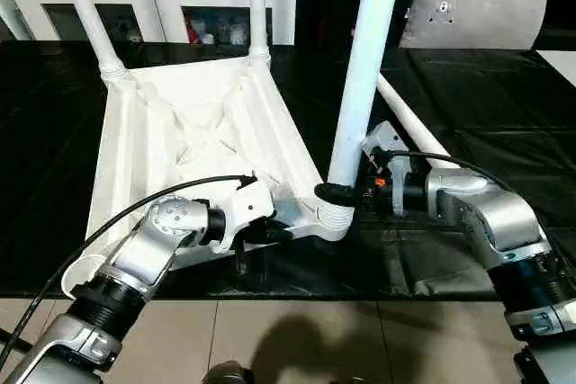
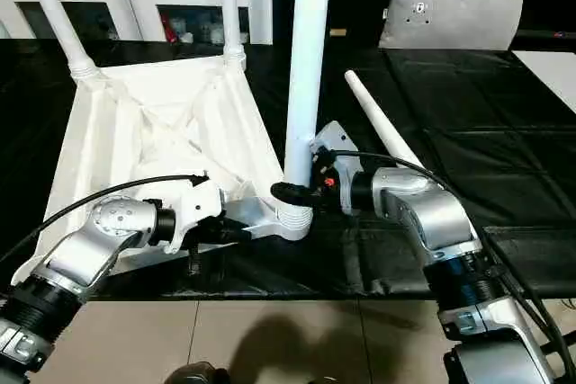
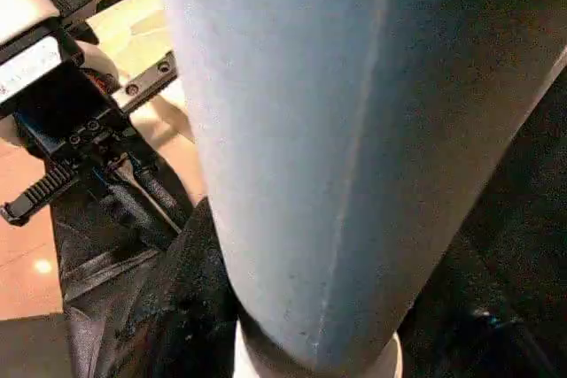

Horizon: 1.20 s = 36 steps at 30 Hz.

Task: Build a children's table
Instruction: Insert table leg to table base

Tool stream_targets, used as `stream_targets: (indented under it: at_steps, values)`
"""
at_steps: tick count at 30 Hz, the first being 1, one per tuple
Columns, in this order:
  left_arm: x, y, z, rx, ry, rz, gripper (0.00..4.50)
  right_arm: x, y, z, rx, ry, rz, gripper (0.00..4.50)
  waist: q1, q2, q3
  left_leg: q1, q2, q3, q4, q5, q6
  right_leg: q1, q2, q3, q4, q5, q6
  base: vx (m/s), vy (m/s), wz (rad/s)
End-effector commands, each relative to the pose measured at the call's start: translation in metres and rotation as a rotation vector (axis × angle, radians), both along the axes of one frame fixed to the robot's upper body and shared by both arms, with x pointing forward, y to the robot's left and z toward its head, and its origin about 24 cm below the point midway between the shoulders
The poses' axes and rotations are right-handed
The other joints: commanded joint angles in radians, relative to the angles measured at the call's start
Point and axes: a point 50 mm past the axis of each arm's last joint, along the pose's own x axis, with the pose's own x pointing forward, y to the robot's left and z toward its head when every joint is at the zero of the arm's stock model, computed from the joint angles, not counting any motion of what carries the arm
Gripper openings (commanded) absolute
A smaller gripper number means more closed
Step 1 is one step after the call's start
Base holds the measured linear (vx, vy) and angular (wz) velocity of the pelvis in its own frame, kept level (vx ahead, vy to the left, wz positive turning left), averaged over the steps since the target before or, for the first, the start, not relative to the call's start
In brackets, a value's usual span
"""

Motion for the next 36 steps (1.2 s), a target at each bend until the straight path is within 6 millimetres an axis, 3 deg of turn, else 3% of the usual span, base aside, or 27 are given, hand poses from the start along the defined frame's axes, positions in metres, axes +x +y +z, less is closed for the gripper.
stream_targets:
  at_steps: [1, 12, 20, 29, 32, 34, 36]
  values:
    - [0.004, 0.004, 0.004, -0.022, -0.030, 0.016, 0.00, 0.002, -0.003, -0.004, -0.026, 0.017, -0.020, 1.89, -0.001, -0.017, -0.064, 0.016, 0.076, -0.031, -0.068, -0.217, 0.025, 0.030, -0.124, 0.064, -0.103, -0.434, -0.113, 0.000, 0.000, 0.00]
    - [0.004, 0.004, 0.005, -0.022, -0.035, 0.018, 0.00, 0.005, -0.003, -0.017, 0.083, 0.079, -0.095, 1.89, -0.002, -0.014, -0.063, 0.019, 0.076, -0.032, -0.070, -0.241, 0.019, 0.028, -0.125, 0.064, -0.107, -0.456, -0.114, 0.000, 0.000, 0.00]
    - [0.004, 0.003, 0.004, -0.028, -0.032, 0.021, 0.00, -0.003, -0.012, -0.037, 0.139, 0.135, -0.163, 1.88, 0.000, -0.010, -0.064, 0.018, 0.077, -0.032, -0.071, -0.240, 0.019, 0.027, -0.125, 0.065, -0.107, -0.447, -0.114, 0.000, 0.000, 0.00]
    - [0.005, 0.001, 0.005, -0.037, -0.034, 0.028, 0.00, -0.018, -0.013, -0.049, 0.284, 0.094, -0.237, 1.88, -0.001, -0.004, -0.061, 0.023, 0.078, -0.037, -0.076, -0.288, 0.012, 0.022, -0.127, 0.063, -0.116, -0.508, -0.099, 0.000, 0.000, 0.00]
    - [0.005, 0.001, 0.005, -0.039, -0.033, 0.029, 0.00, -0.023, -0.015, -0.053, 0.262, 0.082, -0.248, 1.88, -0.001, -0.001, -0.060, 0.021, 0.078, -0.037, -0.078, -0.296, 0.011, 0.022, -0.127, 0.064, -0.117, -0.501, -0.098, 0.000, 0.000, 0.00]
    - [0.004, 0.001, 0.004, -0.033, -0.032, 0.024, 0.00, -0.026, -0.018, -0.058, 0.145, 0.035, -0.221, 1.88, -0.001, 0.002, -0.060, 0.021, 0.077, -0.037, -0.078, -0.299, 0.009, 0.022, -0.127, 0.064, -0.117, -0.508, -0.099, 0.000, 0.000, 0.00]
    - [0.004, 0.001, 0.004, -0.030, -0.032, 0.022, 0.00, -0.026, -0.018, -0.058, 0.115, 0.023, -0.209, 1.88, -0.002, 0.000, -0.057, 0.022, 0.076, -0.037, -0.078, -0.307, 0.008, 0.021, -0.128, 0.064, -0.122, -0.538, -0.087, 0.000, 0.000, 0.00]
